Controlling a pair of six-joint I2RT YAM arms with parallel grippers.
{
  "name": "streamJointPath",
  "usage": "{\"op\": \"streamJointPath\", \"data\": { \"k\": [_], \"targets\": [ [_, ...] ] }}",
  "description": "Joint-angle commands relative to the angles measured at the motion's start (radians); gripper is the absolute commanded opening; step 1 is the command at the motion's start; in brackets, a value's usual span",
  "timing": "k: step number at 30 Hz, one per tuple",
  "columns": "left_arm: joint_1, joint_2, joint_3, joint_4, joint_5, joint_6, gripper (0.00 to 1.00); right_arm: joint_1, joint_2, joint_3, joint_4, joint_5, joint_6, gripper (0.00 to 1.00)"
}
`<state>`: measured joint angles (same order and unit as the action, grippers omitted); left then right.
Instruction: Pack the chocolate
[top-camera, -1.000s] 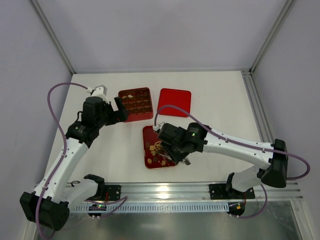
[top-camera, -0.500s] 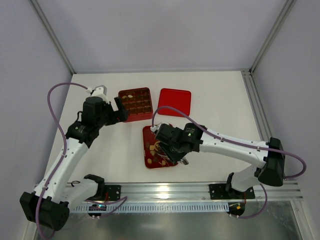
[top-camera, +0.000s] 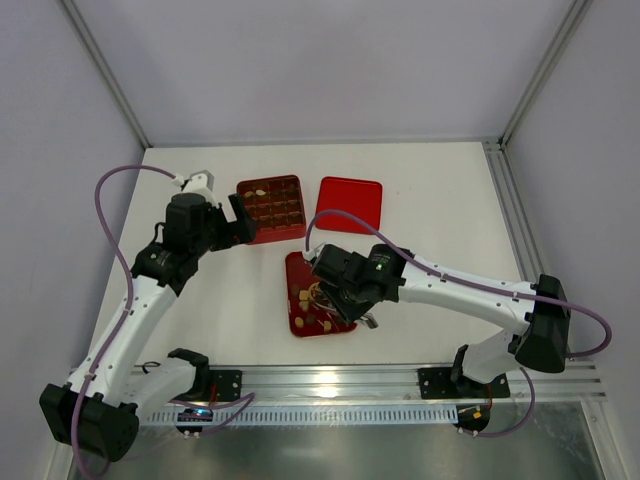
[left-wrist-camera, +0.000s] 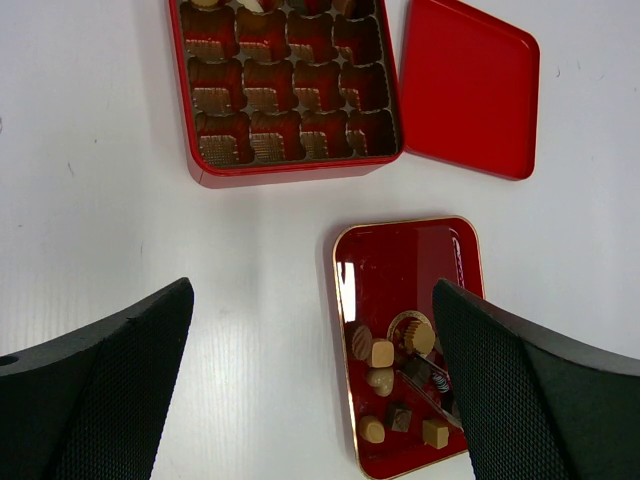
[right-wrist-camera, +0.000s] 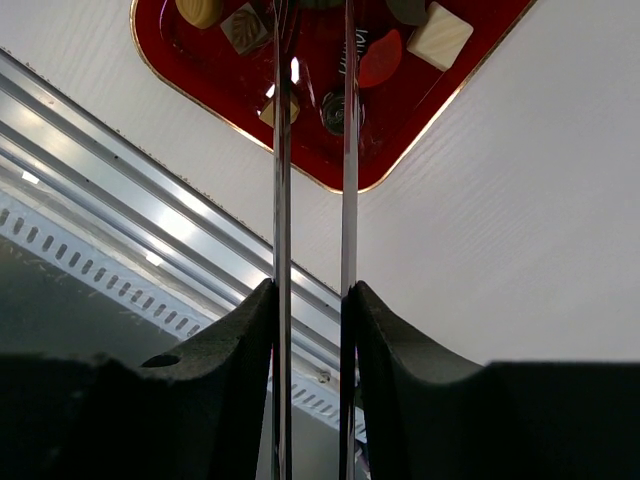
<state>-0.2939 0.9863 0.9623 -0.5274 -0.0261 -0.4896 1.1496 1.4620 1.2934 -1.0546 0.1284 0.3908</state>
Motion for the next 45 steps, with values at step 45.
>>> {"op": "streamJointPath", "data": {
  "k": [45],
  "targets": [
    [0.006, -0.02, 0.0, 0.035, -0.005, 0.0, 1.0, -0.08, 0.017, 0.248, 0.022, 0.028, -0.05, 0.32]
  ]
}}
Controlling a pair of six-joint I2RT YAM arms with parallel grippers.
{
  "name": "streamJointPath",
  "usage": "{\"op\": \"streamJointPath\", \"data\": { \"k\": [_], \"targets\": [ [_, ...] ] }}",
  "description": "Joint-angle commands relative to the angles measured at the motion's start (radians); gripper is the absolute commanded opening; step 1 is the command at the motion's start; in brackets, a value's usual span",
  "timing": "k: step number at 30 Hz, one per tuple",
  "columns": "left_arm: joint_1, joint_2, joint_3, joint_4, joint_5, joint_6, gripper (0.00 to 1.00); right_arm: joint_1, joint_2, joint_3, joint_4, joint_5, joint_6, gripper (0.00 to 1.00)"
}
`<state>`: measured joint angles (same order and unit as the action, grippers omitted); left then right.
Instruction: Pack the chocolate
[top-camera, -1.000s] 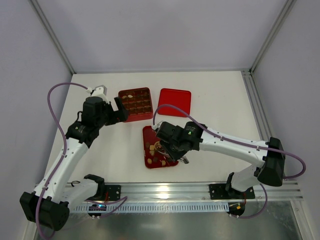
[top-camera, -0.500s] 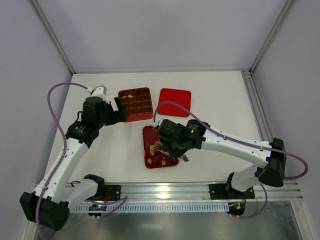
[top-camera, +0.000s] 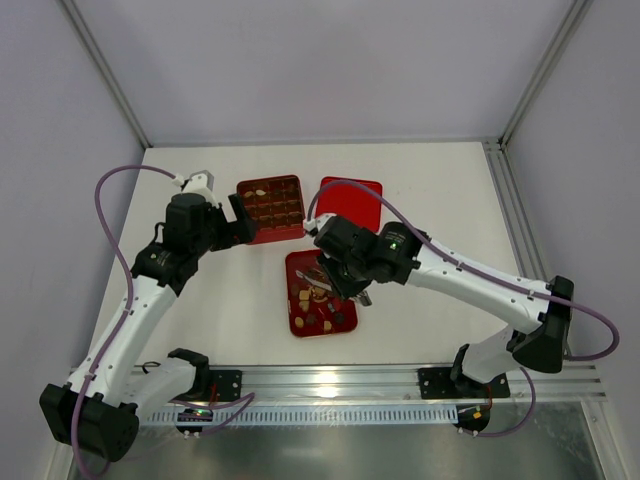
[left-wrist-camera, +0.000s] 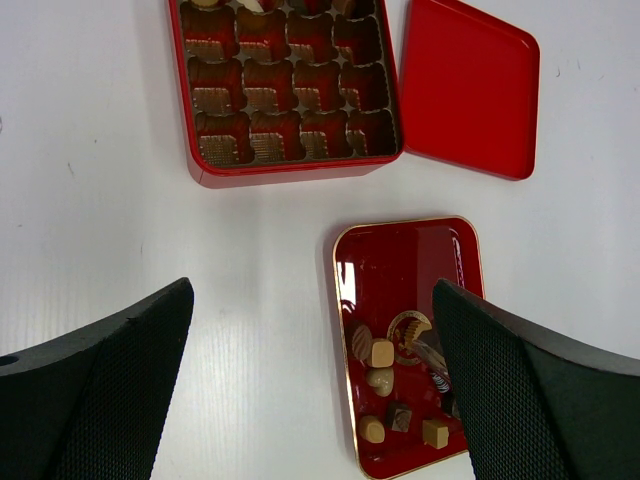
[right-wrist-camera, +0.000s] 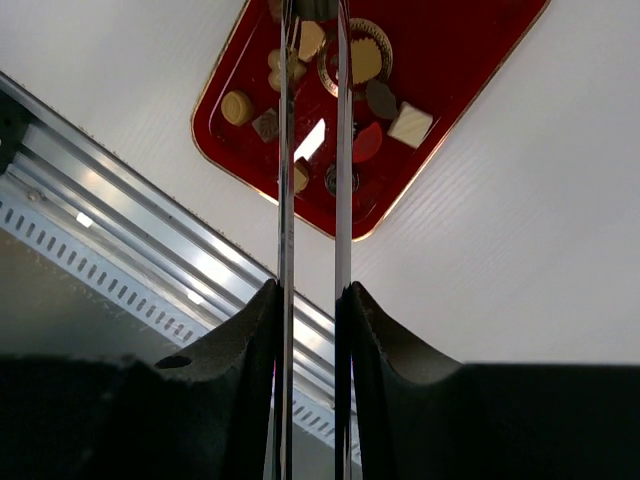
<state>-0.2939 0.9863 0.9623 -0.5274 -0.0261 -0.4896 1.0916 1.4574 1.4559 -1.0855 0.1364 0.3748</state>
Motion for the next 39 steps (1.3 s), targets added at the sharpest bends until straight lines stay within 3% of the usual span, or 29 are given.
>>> {"op": "streamJointPath", "data": {
  "k": [1, 17, 39],
  "targets": [
    [0.006, -0.02, 0.0, 0.035, -0.006, 0.0, 1.0, -0.032, 0.03, 0.098, 0.061, 0.019, -0.04, 0.32],
    [0.007, -0.037, 0.0, 0.035, -0.002, -0.006, 1.0, -0.222, 0.357, 0.469, 0.196, -0.011, -0.119, 0.32],
    [0.061, -0.06, -0.008, 0.038, -0.044, -0.03, 1.0, -0.262, 0.632, 0.64, 0.484, -0.101, -0.024, 0.32]
  ]
}}
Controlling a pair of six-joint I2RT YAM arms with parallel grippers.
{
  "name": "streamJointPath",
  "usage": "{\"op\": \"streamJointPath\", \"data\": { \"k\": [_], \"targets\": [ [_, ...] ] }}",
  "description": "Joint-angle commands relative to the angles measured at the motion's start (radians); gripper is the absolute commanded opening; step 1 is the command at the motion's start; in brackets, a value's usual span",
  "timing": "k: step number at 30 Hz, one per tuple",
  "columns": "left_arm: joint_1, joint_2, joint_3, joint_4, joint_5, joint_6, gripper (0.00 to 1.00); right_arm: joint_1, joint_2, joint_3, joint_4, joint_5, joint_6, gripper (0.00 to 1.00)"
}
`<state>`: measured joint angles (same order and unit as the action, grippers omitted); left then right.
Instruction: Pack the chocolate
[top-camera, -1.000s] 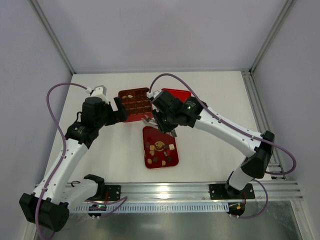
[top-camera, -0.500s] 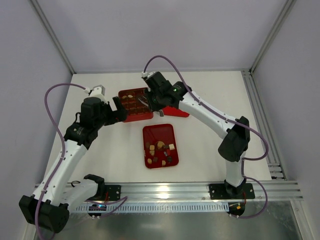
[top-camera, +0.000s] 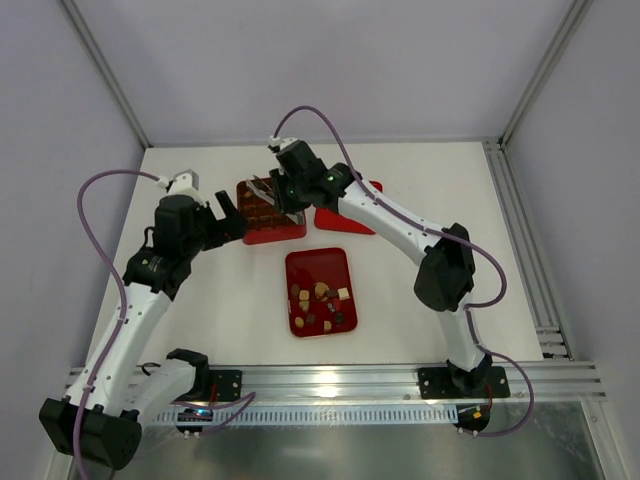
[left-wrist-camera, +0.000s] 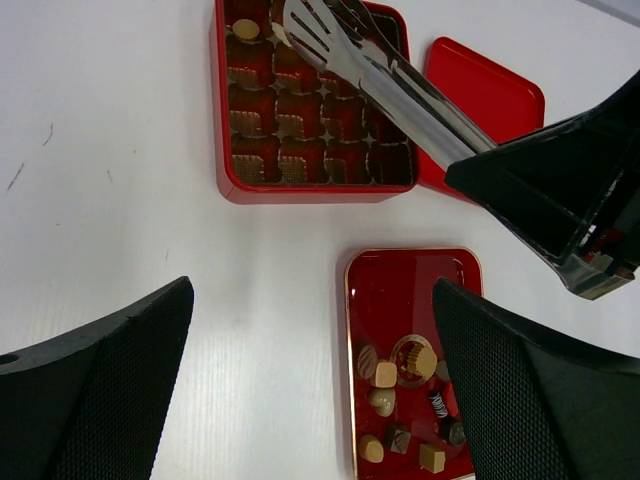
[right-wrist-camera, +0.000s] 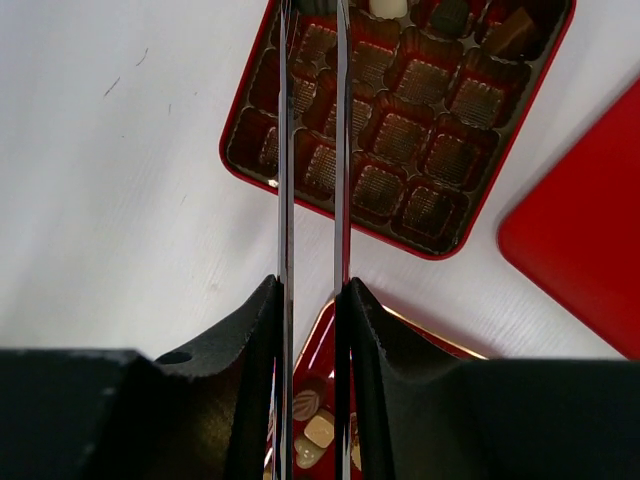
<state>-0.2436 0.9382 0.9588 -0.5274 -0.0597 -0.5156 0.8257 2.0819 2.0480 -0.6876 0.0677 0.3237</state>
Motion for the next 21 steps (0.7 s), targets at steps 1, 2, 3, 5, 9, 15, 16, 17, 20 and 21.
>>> {"op": "streamJointPath", "data": {
  "k": [1, 2, 3, 5, 9, 15, 16, 17, 20, 21],
  "targets": [
    [0.012, -0.012, -0.005, 0.038, -0.008, -0.004, 1.0, 0.004, 0.013, 0.047, 0.091, -0.035, 0.032, 0.32],
    [0.013, -0.009, -0.003, 0.038, -0.006, -0.004, 1.0, 0.006, 0.023, 0.044, 0.1, -0.037, 0.034, 0.32],
    [0.015, -0.01, -0.005, 0.04, -0.005, -0.006, 1.0, 0.007, 0.026, 0.043, 0.103, -0.042, 0.037, 0.32],
    [0.015, -0.009, -0.005, 0.04, -0.003, -0.006, 1.0, 0.006, 0.04, 0.046, 0.111, -0.045, 0.043, 0.32],
    [0.018, -0.01, -0.006, 0.04, 0.0, -0.006, 1.0, 0.006, 0.055, 0.046, 0.115, -0.049, 0.044, 0.32],
    [0.02, -0.009, -0.005, 0.041, 0.006, -0.004, 1.0, 0.007, 0.069, 0.038, 0.12, -0.054, 0.046, 0.32],
    [0.02, -0.007, -0.006, 0.043, 0.008, -0.004, 1.0, 0.009, 0.069, 0.035, 0.119, -0.055, 0.043, 0.33],
    [0.021, -0.009, -0.006, 0.043, 0.008, -0.004, 1.0, 0.012, 0.069, 0.032, 0.122, -0.054, 0.043, 0.32],
    [0.021, -0.009, -0.006, 0.043, 0.011, -0.004, 1.0, 0.015, 0.069, 0.023, 0.123, -0.054, 0.043, 0.33],
    [0.021, -0.007, -0.005, 0.043, 0.011, -0.006, 1.0, 0.015, 0.069, 0.023, 0.123, -0.055, 0.041, 0.33]
  ]
}}
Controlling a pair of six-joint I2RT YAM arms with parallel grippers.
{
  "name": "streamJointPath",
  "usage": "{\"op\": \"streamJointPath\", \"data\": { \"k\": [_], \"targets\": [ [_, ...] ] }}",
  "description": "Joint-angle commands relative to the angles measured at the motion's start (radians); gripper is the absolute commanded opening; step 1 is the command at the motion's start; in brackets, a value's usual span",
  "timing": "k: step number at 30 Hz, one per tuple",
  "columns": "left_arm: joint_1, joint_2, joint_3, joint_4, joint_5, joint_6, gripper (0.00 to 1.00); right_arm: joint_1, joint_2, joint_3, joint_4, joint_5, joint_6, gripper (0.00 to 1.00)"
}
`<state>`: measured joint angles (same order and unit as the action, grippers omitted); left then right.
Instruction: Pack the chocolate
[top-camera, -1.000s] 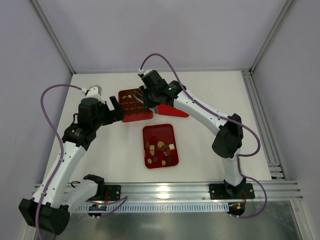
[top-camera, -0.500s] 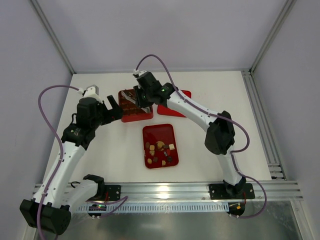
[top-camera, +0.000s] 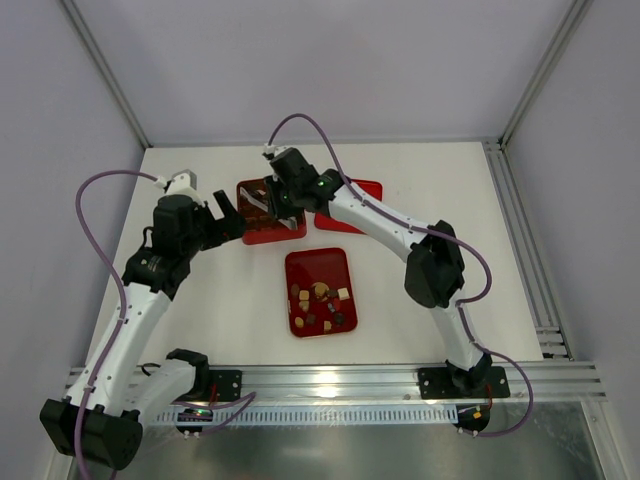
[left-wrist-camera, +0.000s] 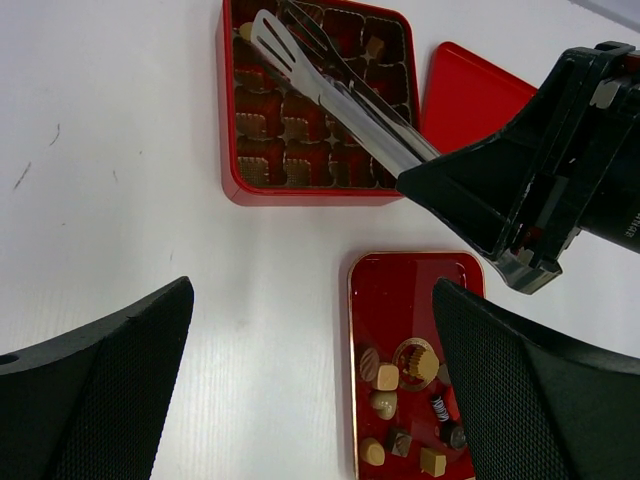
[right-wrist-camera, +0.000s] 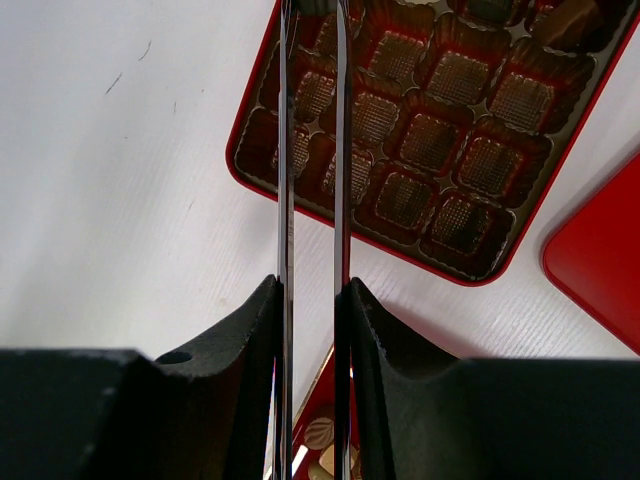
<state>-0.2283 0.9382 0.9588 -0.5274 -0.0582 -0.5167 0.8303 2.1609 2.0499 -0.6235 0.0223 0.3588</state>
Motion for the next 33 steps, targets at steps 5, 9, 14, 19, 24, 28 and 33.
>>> {"op": "streamJointPath", "data": {
  "k": [5, 9, 14, 19, 24, 28, 33],
  "targets": [
    [0.006, -0.007, -0.006, 0.043, 0.009, -0.005, 1.0, 0.016, -0.003, 0.026, 0.054, -0.01, 0.0, 0.36],
    [0.006, -0.007, -0.006, 0.043, 0.011, -0.005, 1.0, 0.018, 0.004, 0.026, 0.05, -0.007, 0.0, 0.36],
    [0.006, -0.006, -0.008, 0.043, 0.012, -0.003, 1.0, 0.018, 0.011, 0.03, 0.051, -0.008, 0.0, 0.36],
    [0.007, -0.006, -0.006, 0.043, 0.012, -0.003, 1.0, 0.023, 0.017, 0.041, 0.045, -0.005, -0.006, 0.39],
    [0.009, -0.004, -0.006, 0.044, 0.014, -0.003, 1.0, 0.021, 0.022, 0.053, 0.042, -0.005, -0.012, 0.41],
    [0.009, -0.004, -0.008, 0.044, 0.012, -0.003, 1.0, 0.023, 0.013, 0.062, 0.038, 0.004, -0.014, 0.41],
    [0.009, -0.006, -0.006, 0.044, 0.014, -0.005, 1.0, 0.021, -0.03, 0.075, 0.024, 0.042, -0.041, 0.41]
  ]
}}
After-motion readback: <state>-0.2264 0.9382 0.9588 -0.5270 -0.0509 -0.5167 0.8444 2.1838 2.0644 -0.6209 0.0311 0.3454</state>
